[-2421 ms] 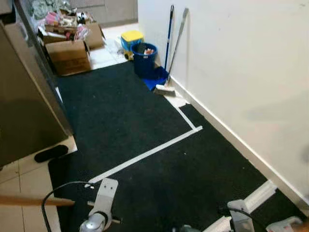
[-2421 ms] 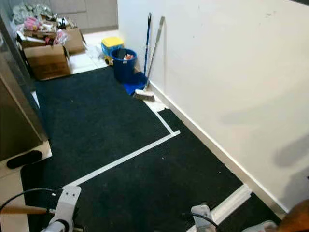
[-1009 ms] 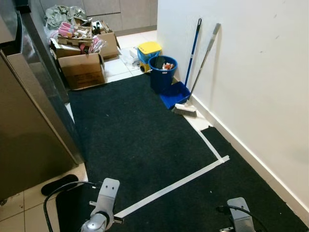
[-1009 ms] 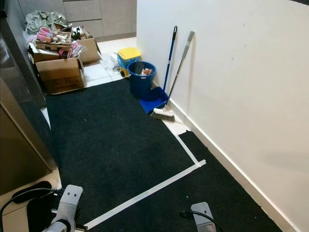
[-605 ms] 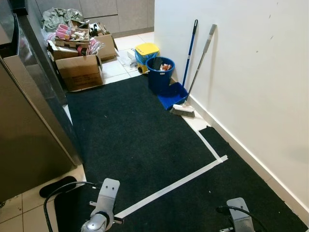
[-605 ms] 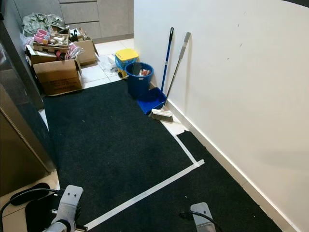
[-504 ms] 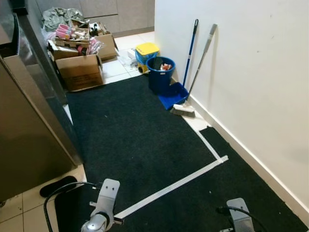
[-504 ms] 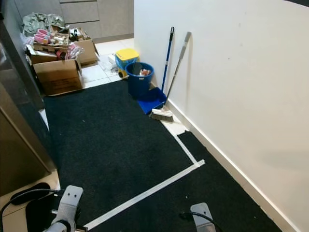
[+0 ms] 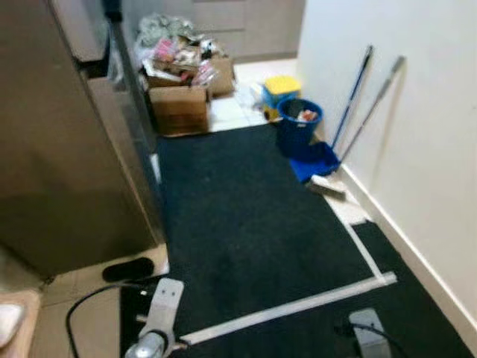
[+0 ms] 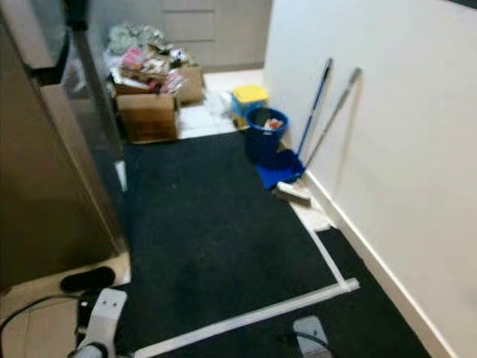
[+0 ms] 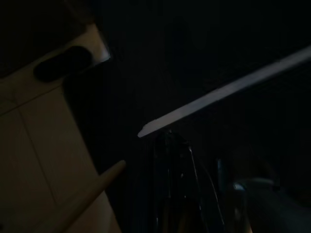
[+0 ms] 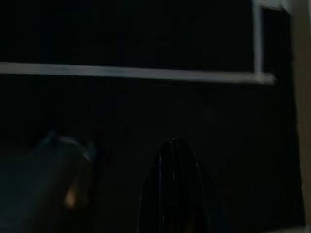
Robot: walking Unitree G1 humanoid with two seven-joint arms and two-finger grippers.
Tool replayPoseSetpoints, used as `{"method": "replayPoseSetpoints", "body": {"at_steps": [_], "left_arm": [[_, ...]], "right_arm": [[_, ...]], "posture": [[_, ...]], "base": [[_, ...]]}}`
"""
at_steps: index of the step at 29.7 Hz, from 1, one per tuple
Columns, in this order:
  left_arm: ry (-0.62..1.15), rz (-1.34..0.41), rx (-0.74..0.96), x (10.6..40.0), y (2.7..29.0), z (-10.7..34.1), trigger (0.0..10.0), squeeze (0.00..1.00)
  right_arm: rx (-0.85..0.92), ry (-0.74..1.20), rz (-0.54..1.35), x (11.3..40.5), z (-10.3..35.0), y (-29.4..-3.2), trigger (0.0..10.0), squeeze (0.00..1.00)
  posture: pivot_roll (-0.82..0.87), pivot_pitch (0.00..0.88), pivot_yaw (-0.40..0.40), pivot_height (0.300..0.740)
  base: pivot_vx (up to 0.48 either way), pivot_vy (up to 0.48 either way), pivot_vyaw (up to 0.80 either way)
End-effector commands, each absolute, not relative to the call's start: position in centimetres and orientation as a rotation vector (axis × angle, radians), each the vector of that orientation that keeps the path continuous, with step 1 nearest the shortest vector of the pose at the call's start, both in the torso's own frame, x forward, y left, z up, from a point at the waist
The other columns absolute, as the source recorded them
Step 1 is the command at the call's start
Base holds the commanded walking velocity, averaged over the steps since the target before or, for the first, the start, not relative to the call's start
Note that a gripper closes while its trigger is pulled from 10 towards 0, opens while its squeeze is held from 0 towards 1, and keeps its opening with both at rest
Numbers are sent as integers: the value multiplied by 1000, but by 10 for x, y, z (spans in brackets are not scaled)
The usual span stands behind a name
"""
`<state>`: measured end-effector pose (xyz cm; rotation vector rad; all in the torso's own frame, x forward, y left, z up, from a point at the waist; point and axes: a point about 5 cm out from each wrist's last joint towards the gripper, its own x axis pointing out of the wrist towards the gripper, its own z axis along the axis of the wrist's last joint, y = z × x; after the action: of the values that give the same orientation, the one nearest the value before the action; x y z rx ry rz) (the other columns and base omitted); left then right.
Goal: Restocking fridge
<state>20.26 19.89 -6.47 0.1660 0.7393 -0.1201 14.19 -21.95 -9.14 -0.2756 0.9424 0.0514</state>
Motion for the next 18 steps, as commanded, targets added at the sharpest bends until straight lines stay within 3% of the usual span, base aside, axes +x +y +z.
{"method": "replayPoseSetpoints", "body": {"at_steps": [1,18], "left_arm": [[785,-122,163,190,198,-72,10000,0],[787,-123,159,189,198,-73,10000,0]], "right_arm": [[-281,943,48,143,-91,-221,10000,0],[-279,945,44,142,-91,-221,10000,0]], "posture": [[-8,64,-40,740],[-12,68,-41,740]], "base": [[0,0,800],[0,0,762]]}}
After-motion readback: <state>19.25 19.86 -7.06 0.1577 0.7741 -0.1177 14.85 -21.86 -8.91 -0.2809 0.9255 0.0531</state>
